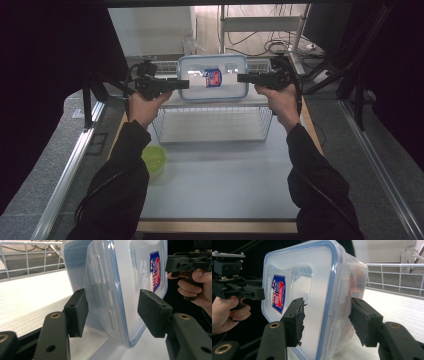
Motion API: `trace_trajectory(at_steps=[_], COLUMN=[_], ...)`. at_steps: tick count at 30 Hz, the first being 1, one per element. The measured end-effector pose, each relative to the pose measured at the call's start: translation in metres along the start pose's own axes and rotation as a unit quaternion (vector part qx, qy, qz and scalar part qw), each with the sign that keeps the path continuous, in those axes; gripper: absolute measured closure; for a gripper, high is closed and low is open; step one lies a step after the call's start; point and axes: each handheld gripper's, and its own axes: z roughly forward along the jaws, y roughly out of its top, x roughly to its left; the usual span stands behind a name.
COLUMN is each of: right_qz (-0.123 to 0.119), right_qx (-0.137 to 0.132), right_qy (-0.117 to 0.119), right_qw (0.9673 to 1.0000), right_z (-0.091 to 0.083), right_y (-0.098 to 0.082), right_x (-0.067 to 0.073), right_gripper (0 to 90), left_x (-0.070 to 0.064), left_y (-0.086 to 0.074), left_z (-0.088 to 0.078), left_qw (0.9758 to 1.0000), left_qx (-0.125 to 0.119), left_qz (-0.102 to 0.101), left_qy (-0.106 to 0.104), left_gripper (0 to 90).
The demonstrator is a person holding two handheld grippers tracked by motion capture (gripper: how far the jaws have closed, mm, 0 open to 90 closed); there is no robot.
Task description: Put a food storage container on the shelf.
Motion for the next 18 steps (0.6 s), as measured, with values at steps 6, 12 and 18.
trace_trajectory(at_steps=[6, 12, 18], right_qz=[-0.020, -0.018, -0.023], right_qx=[0.007, 0.012, 0.021], right_qy=[-0.027, -0.034, -0.040], right_qw=[0.9994, 0.9992, 0.9987], right_z=[0.003, 0.006, 0.008], right_y=[0.000, -0.002, -0.004], right_x=[0.002, 0.001, 0.001], right_gripper=[44.9, 44.5, 45.9], left_x=[-0.004, 0.003, -0.002], left_y=[-0.002, -0.002, 0.000], left_z=[0.010, 0.010, 0.013], left_qw=[0.9990, 0.9998, 0.9986], left_qx=[0.025, 0.014, 0.011], left_qz=[0.023, 0.003, 0.030], left_qy=[0.029, 0.013, 0.042], left_gripper=[30.0, 29.9, 21.8])
